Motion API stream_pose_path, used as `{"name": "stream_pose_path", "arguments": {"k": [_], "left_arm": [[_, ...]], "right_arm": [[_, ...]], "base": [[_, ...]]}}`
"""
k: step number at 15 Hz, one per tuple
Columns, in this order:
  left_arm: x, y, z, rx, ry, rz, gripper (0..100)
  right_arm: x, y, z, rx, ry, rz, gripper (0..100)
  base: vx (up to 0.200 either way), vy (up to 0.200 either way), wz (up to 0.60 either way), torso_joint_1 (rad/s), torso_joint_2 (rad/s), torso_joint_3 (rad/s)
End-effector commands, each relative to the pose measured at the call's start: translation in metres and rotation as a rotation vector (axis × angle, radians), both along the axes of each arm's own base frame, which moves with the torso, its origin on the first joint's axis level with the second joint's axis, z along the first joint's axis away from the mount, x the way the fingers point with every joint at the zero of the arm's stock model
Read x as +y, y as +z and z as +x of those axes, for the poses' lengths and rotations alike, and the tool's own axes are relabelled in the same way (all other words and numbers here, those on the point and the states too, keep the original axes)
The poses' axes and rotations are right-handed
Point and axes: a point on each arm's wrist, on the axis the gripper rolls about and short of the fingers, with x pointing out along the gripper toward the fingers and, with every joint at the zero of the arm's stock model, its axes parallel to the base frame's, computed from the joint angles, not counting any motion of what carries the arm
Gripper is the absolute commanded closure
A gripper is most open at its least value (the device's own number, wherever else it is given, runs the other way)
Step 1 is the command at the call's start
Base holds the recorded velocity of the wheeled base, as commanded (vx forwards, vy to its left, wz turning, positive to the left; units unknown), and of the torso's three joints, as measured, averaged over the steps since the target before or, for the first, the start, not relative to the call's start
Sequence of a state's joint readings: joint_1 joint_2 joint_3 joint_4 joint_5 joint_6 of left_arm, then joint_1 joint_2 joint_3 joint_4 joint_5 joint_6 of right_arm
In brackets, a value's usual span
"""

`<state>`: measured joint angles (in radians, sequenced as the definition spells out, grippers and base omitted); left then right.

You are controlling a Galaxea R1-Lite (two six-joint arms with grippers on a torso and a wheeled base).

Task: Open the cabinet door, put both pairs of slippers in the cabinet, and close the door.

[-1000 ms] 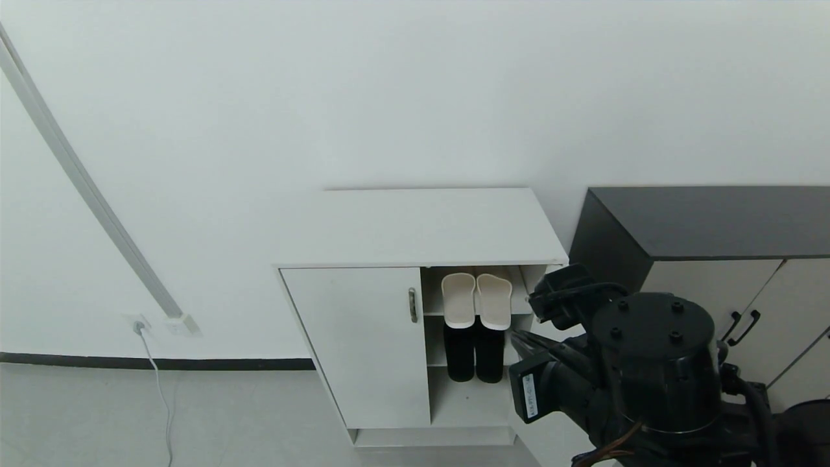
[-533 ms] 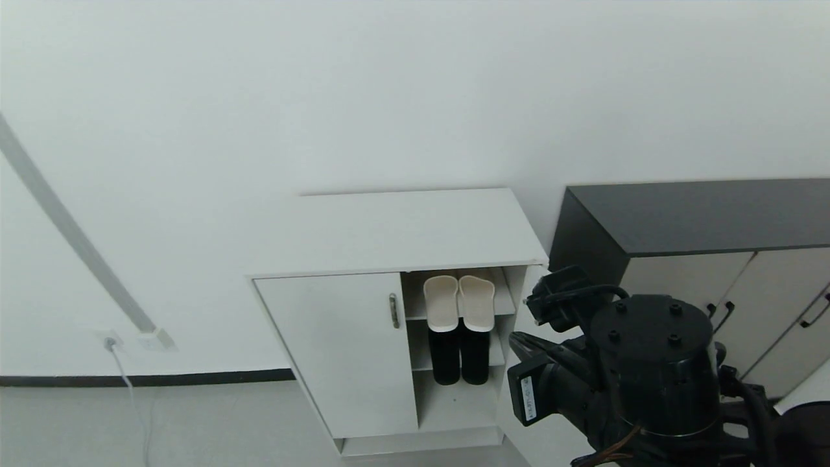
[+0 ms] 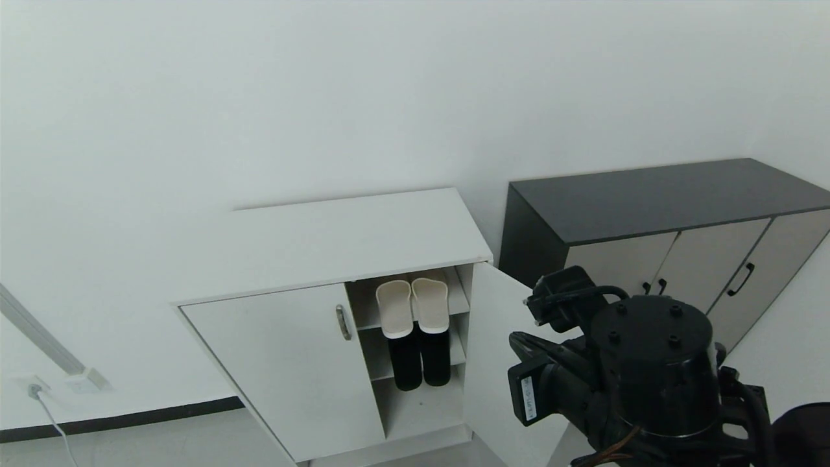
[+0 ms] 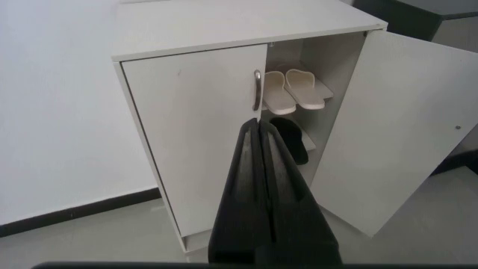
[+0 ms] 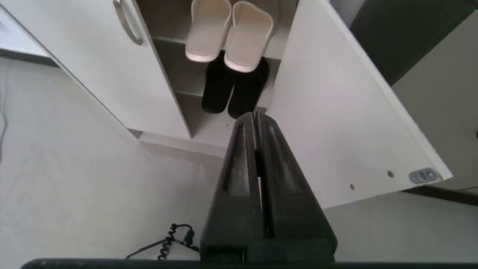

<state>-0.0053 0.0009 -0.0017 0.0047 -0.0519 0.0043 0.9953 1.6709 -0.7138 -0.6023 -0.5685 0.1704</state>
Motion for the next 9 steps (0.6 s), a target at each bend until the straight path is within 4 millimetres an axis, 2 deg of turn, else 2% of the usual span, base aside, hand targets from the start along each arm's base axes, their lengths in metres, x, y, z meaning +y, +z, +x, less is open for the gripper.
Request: {"name": "stream_pose_path", "arguments": {"k": [1,3,7,9], "left_arm": [[0.0000,0.0000,0.0001,0.001,0.000,0.000,100],[-0.0001,0.0000,0.0001,0.001,-0.001,0.000,100],[-0.0001,0.0000,0.0001,0.001,-0.001,0.000,100],[-0.0001,0.0000,0.0001,0.001,-0.001,0.000,100]], "right_arm": [[0.0001,-0.0017,0.0005,0.003,-0.002,-0.005,100],[-0.0001,-0.0017,0.0009,0.003,-0.003,-0.005,100],[0.0000,-0.0035,0.0031,0.005,-0.009,-0.008,100],[-0.0003,-0.0067,0.0077,0.008,-0.023,-0.013,100]], "base": [[0.000,0.000,0.00,0.000,0.00,0.000],[0.000,0.000,0.00,0.000,0.00,0.000],[-0.200,0.000,0.00,0.009,0.00,-0.001],[0.000,0.000,0.00,0.000,0.00,0.000]]}}
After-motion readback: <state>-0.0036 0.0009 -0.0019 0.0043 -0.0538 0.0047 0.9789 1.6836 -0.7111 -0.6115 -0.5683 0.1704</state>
